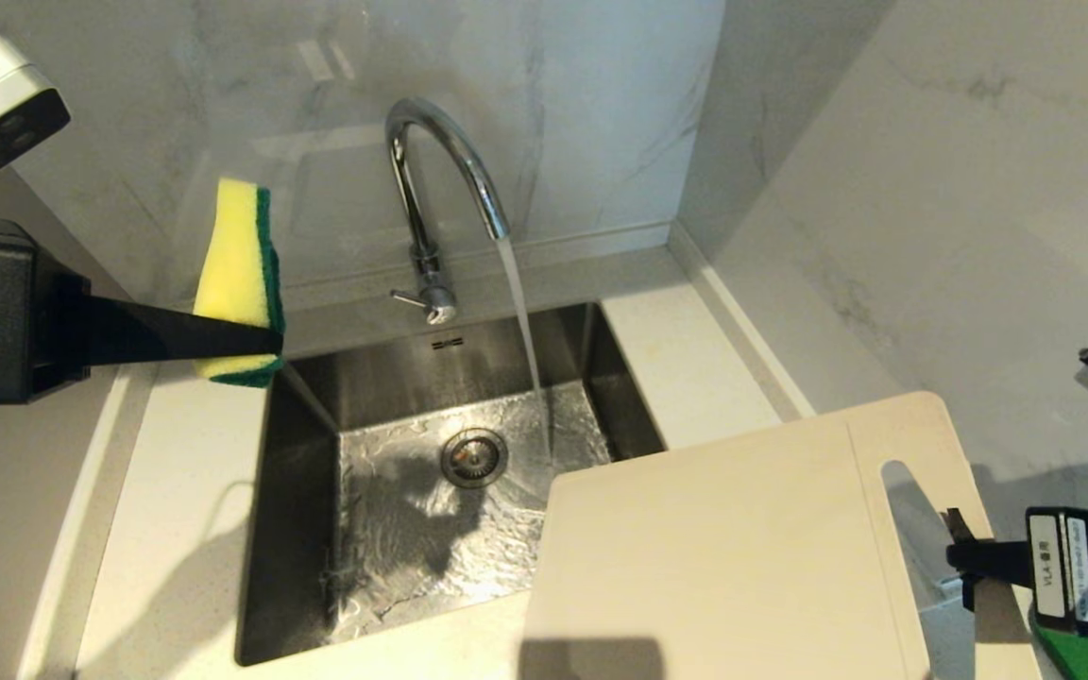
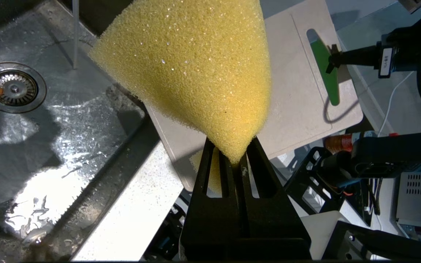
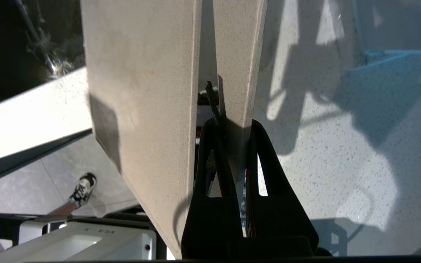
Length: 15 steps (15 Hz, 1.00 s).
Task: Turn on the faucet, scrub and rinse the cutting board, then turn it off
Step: Put down the cutting board
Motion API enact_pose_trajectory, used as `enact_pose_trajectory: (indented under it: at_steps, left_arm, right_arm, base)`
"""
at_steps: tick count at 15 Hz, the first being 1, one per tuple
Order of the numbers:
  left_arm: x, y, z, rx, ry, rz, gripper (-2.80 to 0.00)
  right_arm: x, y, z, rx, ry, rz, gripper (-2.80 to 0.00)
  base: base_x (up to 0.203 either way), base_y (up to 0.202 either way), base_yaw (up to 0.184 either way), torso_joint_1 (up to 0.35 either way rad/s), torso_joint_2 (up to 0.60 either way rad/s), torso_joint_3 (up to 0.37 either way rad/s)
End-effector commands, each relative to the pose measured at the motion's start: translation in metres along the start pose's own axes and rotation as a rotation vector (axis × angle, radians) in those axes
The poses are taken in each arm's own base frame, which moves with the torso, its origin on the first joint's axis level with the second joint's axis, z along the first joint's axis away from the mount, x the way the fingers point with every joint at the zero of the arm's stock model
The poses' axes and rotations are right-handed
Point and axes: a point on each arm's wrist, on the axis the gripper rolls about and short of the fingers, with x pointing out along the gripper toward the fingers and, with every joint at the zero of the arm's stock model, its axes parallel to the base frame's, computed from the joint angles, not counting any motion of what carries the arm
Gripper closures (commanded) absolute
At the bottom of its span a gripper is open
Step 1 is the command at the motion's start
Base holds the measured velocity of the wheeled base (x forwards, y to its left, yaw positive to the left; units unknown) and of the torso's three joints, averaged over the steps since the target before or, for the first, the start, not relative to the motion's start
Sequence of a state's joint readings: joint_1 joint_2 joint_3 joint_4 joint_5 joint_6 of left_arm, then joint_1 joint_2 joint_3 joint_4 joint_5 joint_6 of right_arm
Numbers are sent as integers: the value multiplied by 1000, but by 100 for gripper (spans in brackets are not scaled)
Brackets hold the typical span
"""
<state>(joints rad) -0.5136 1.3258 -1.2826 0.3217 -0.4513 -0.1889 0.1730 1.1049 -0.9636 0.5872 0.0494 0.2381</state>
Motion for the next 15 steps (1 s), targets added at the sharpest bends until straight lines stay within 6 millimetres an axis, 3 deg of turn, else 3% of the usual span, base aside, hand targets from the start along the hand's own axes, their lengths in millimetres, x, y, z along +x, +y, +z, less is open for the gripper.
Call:
enact_pose_trajectory:
  at_steps: [1, 7, 15]
  left_arm:
    - [-1, 0, -1, -3, 3, -1, 0]
    - [-5, 0, -10, -8, 17, 6, 0]
    - [-5, 0, -14, -10, 26, 9, 0]
  right_arm:
    - [16, -1, -3, 10, 58, -13, 0]
    - [71, -7, -13, 13, 62, -14, 0]
    - [120, -12, -24, 79, 55, -14, 0]
  base:
    - [0, 0, 0, 0, 0, 0]
    - [0, 0, 0, 0, 0, 0]
    - [0, 0, 0, 0, 0, 0]
